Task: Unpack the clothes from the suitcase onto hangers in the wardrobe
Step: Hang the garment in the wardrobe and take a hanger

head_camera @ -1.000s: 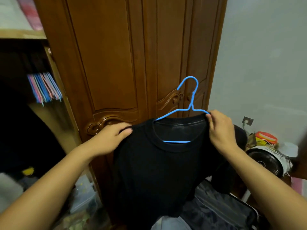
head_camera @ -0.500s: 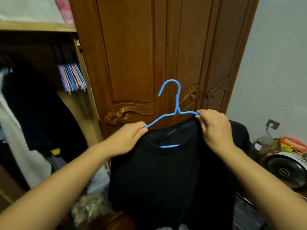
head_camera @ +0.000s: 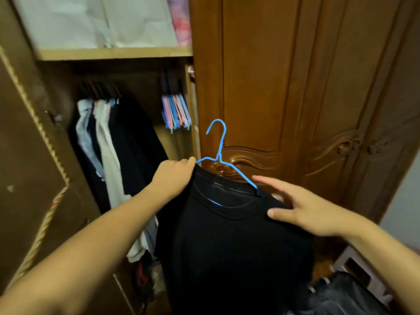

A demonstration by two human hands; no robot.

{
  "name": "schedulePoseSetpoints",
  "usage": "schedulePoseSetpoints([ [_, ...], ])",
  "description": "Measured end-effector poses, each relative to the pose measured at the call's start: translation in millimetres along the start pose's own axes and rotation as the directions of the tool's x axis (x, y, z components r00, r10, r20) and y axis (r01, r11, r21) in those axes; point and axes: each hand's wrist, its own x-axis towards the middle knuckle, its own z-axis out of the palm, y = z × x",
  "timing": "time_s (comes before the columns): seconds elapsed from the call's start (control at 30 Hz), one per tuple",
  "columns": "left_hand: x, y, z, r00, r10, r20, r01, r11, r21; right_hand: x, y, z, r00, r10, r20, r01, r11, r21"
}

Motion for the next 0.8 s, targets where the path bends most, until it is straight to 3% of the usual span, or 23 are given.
schedulePoseSetpoints([
  [0.1, 18, -33, 18, 0.995, -0.087, 0.054, 0.093, 0.990, -0.109, 37, -8, 26, 0.995, 0.025, -0.101, 0.004, 0.961, 0.276],
  [0.2, 35, -77, 39, 0.970, -0.202, 0.132, 0.235, 0.915, -0.328, 88, -14, 47, 0.953, -0.010, -0.304, 0.029, 0.998, 0.057],
  [0.27, 45, -124, 51, 0.951, -0.283, 0.124, 0.308, 0.904, -0.296, 123, -23, 54, 0.909, -0.054, -0.414, 0.026, 0.997, -0.074],
  [0.43, 62, -263, 33, 0.895, -0.403, -0.191, 0.399, 0.915, -0.062, 199, -63, 61, 0.829, -0.135, -0.542, 0.030, 0.980, -0.197],
  [0.53, 75, -324, 18, 0.854, -0.458, -0.246, 0.479, 0.877, 0.030, 254, -76, 90, 0.827, -0.194, -0.528, 0.044, 0.958, -0.282],
  [0.67, 93, -368, 10, 0.789, -0.565, -0.240, 0.573, 0.818, -0.043, 331, -81, 126, 0.842, -0.099, -0.530, -0.046, 0.966, -0.253],
  [0.8, 117, -394, 4, 0.820, -0.532, -0.211, 0.540, 0.841, -0.023, 400, -99, 112, 0.815, -0.125, -0.566, -0.045, 0.960, -0.277],
])
